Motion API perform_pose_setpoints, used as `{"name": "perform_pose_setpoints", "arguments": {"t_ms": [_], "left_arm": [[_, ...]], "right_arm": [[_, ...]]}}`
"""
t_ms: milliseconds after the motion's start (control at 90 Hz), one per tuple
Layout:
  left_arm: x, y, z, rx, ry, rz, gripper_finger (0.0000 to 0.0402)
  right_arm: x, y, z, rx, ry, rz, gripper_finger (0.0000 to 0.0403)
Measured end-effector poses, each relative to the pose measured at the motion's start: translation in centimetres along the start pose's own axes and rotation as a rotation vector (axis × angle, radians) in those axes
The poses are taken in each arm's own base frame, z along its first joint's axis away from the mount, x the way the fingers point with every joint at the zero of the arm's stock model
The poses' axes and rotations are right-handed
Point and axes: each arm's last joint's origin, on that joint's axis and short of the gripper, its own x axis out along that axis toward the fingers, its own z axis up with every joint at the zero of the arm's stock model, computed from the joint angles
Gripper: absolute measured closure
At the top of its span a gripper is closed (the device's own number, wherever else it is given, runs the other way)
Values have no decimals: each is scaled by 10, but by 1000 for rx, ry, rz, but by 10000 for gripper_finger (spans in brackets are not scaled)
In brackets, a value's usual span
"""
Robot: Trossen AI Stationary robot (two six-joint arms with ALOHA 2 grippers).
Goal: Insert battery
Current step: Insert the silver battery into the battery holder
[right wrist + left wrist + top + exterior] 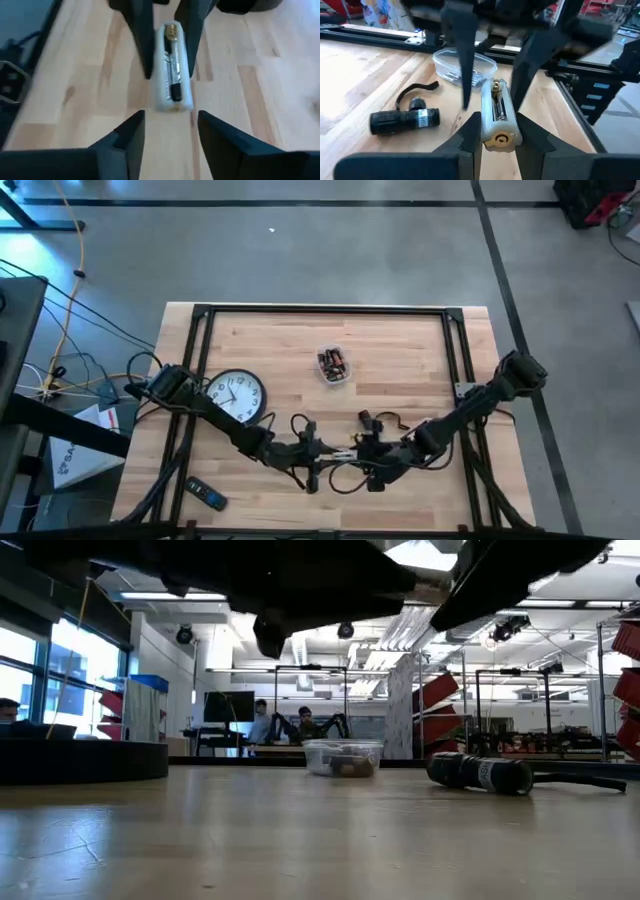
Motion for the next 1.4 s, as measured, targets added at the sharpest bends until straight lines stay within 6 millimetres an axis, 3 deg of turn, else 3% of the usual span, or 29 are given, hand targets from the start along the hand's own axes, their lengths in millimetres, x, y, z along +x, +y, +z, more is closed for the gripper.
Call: {"name": "perform_pose_setpoints", "arguments": {"t_ms": [211, 400, 578, 811, 911, 1289, 1400], "left_arm": [[-9, 5, -17, -13, 29, 39, 341], [-9, 18, -23, -25, 40, 98, 341], [1, 37, -18, 12, 43, 133, 341], [12, 59, -14, 52, 68, 122, 341], [15, 65, -12, 75, 71, 121, 341], [20, 77, -10, 90, 86, 106, 339], [19, 76, -12, 95, 97, 103, 340]], "right_arm": [[-48, -8, -19, 177, 176, -64, 230], [-80, -24, -45, 584, 386, -286, 241], [-90, -29, -61, 833, 574, -470, 251], [-80, -30, -65, 1051, 671, -589, 254], [-73, -32, -65, 862, 722, -529, 254], [-43, -19, -76, -374, 921, -43, 254], [-28, -20, -81, -575, 988, 29, 254]]}}
